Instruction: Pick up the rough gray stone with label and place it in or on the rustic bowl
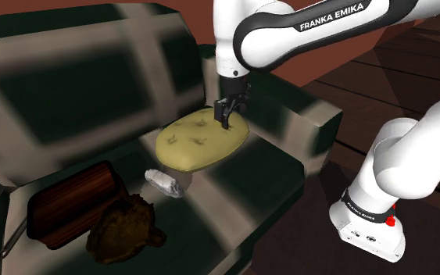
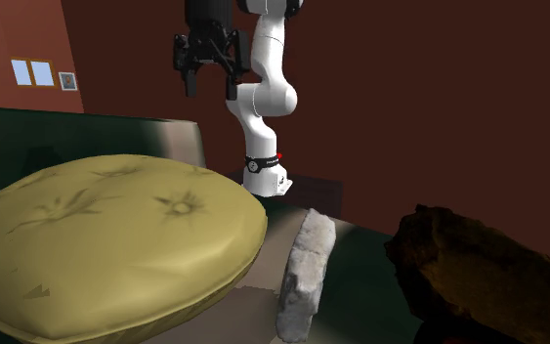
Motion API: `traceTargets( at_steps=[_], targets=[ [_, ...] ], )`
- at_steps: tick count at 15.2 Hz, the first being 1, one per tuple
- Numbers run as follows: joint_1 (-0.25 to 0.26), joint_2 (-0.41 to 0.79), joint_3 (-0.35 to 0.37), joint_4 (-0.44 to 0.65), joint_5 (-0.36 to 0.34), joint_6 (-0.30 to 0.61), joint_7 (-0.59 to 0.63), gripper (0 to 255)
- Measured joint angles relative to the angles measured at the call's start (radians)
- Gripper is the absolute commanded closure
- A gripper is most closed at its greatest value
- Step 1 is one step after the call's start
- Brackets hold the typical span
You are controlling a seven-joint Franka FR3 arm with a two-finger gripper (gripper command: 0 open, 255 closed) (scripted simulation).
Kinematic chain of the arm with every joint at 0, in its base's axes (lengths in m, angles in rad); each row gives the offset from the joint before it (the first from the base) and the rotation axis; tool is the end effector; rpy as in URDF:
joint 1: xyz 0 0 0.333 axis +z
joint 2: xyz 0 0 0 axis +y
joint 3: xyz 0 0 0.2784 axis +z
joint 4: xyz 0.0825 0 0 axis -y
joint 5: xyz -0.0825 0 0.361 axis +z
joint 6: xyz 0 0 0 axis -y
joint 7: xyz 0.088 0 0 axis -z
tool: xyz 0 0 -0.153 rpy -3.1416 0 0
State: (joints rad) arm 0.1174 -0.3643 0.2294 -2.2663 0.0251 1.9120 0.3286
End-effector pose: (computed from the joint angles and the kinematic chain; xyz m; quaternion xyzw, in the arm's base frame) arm 0.4092 0.1523 0.4267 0.9996 -0.0024 0.0101 0.0269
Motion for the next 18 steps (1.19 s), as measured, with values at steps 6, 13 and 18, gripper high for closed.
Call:
traceTargets(
  at_steps=[6,13,18],
  targets=[
    [0.022,0.205,0.062,0.111,-0.019,0.094,0.066,0],
    [0.064,0.453,0.117,0.283,-0.083,0.162,0.153,0],
    [0.114,0.630,0.135,0.437,-0.141,0.176,0.210,0]
  ],
)
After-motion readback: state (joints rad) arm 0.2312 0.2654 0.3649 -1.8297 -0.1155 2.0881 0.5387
